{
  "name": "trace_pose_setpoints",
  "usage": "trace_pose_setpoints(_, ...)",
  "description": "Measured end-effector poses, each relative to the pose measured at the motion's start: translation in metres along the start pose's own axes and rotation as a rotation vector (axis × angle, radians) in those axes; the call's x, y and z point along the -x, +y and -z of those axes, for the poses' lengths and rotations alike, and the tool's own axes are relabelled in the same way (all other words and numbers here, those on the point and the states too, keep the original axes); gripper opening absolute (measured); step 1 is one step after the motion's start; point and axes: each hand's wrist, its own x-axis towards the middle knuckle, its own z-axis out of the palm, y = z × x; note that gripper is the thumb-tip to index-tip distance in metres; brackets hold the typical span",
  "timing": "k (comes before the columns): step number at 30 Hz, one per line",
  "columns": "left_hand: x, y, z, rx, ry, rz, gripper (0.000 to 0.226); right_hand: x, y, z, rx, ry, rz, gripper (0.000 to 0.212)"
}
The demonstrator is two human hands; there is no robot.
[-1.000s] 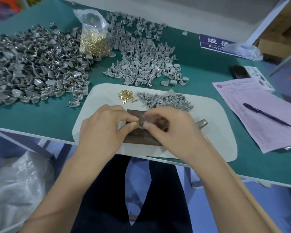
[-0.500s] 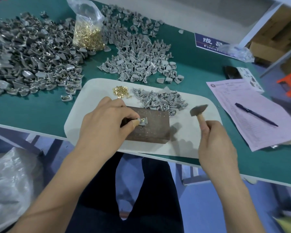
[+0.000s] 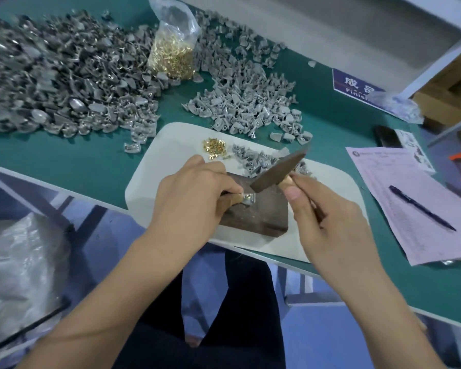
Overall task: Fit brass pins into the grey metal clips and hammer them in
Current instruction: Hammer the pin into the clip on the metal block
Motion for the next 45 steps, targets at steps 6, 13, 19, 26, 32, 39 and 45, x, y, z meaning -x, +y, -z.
trace_pose_setpoints(6, 0.0, -0.002, 0.0, -0.013, -0.01, -0.007, 0.012, 0.011, 0.0, -0.012, 0.062, 0.053, -0.054, 0.031)
trace_pose_setpoints(13, -0.001, -0.002, 0.003, -0.018, -0.028, 0.004, 0.008, 0.009, 0.0, -0.01, 0.017, 0.097, -0.028, 0.03)
trace_pose_setpoints(19, -0.004, -0.004, 0.005, -0.063, -0.051, -0.012, 0.008, 0.016, 0.002, -0.014, 0.046, 0.097, -0.064, 0.03)
trace_pose_setpoints(26, -0.004, -0.006, 0.006, -0.056, -0.062, -0.009, 0.007, 0.018, 0.0, -0.021, 0.039, 0.085, -0.069, 0.033)
trace_pose_setpoints(32, -0.004, -0.006, 0.006, -0.055, -0.045, -0.02, 0.006, 0.02, -0.003, -0.023, 0.011, 0.065, -0.107, 0.034)
trace_pose_setpoints(39, -0.005, -0.007, 0.006, -0.04, -0.062, -0.016, 0.007, 0.022, -0.006, -0.021, 0.008, 0.047, -0.128, 0.031)
trace_pose_setpoints(45, -0.002, -0.008, 0.003, -0.046, -0.053, -0.003, 0.008, 0.03, 0.041, -0.012, 0.177, 0.206, -0.295, 0.03)
